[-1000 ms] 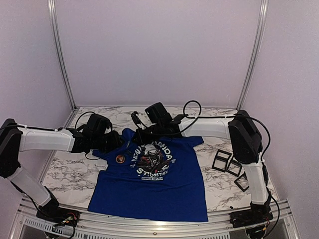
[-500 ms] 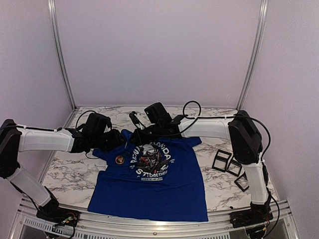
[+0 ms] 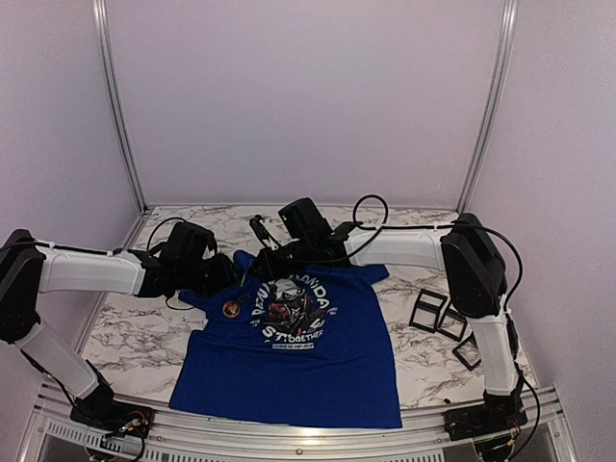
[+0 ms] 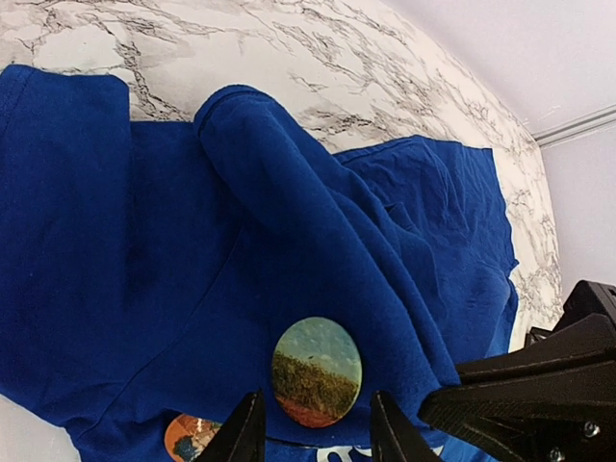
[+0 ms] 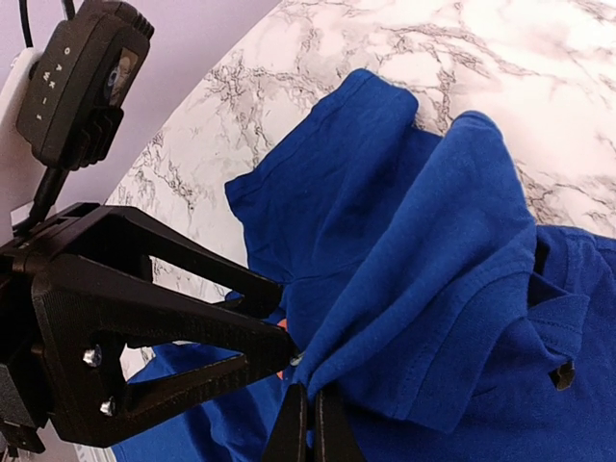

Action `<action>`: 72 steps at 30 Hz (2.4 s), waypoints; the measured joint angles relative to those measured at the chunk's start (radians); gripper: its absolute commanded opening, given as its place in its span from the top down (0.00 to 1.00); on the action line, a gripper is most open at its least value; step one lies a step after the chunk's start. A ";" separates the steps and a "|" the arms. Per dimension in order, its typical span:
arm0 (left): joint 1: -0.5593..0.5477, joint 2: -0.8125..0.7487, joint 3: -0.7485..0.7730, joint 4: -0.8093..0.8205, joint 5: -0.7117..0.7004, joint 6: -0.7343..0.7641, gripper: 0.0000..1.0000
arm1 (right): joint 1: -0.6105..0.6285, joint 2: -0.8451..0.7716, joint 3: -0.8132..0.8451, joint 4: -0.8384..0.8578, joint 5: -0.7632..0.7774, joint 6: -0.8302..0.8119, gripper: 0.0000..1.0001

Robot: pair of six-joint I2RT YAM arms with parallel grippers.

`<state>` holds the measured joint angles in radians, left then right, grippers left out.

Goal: Remove the brooch from the garment
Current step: Pick up the brooch from the crumpled clothing.

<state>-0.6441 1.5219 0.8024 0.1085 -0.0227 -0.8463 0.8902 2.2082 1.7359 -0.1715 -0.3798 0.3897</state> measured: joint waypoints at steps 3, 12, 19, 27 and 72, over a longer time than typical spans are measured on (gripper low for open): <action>-0.005 0.001 -0.002 0.000 0.000 0.000 0.61 | 0.000 0.000 0.002 0.000 0.000 0.002 1.00; -0.022 0.048 -0.003 0.000 0.007 0.001 0.60 | 0.000 0.000 0.018 0.001 -0.001 0.003 1.00; -0.024 0.069 0.003 0.000 0.002 0.003 0.62 | 0.000 0.000 0.018 0.000 0.000 0.003 1.00; -0.026 0.069 0.028 -0.001 -0.039 0.022 0.74 | 0.000 0.000 0.018 0.000 -0.001 0.003 1.00; -0.016 -0.014 -0.011 0.081 0.206 0.258 1.00 | -0.014 -0.152 -0.251 0.021 0.257 -0.093 1.00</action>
<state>-0.6598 1.5082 0.7918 0.1894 0.1833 -0.5884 0.8764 2.0563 1.4853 -0.1509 -0.1230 0.2970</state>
